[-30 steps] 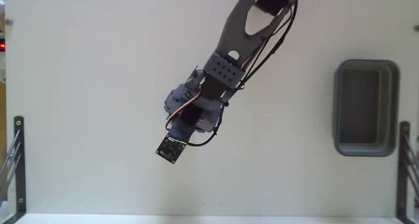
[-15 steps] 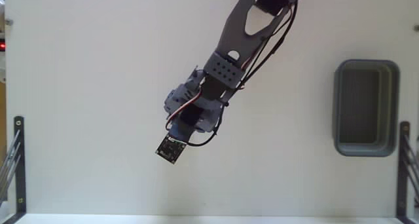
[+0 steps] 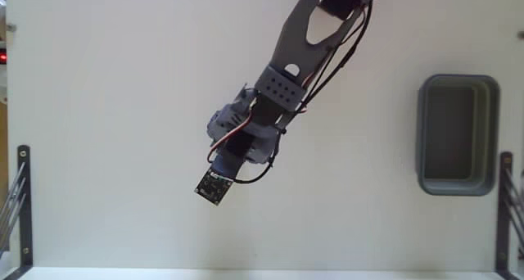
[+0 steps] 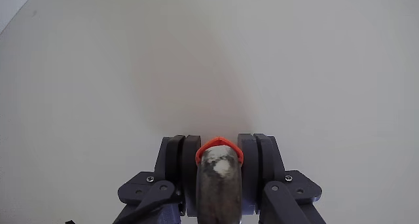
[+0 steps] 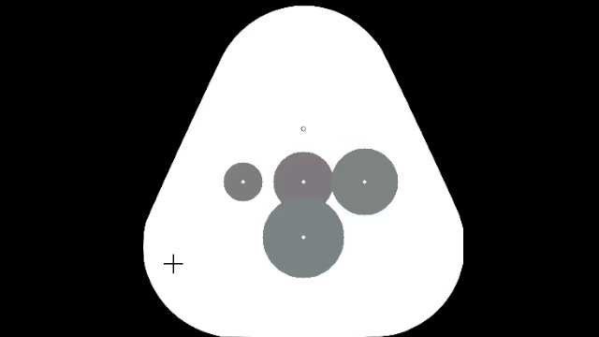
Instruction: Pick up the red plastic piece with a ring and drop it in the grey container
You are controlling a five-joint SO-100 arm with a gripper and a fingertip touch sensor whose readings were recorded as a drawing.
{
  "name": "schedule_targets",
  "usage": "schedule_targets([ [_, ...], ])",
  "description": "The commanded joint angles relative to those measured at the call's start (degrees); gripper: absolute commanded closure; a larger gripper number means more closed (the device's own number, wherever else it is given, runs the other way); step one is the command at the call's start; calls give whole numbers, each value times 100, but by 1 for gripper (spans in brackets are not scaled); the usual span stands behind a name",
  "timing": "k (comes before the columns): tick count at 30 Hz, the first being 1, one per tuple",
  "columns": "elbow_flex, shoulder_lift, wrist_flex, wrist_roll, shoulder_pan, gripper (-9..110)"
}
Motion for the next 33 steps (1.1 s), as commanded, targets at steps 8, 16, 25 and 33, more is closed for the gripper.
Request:
schedule_targets([
  [8,-1112,336,955,9,100,73],
  [16,-1952,263,1722,9,100,73],
  [25,-3084,45,2637,9,100,73],
  [33,-3635,-98,3044,9,100,73],
])
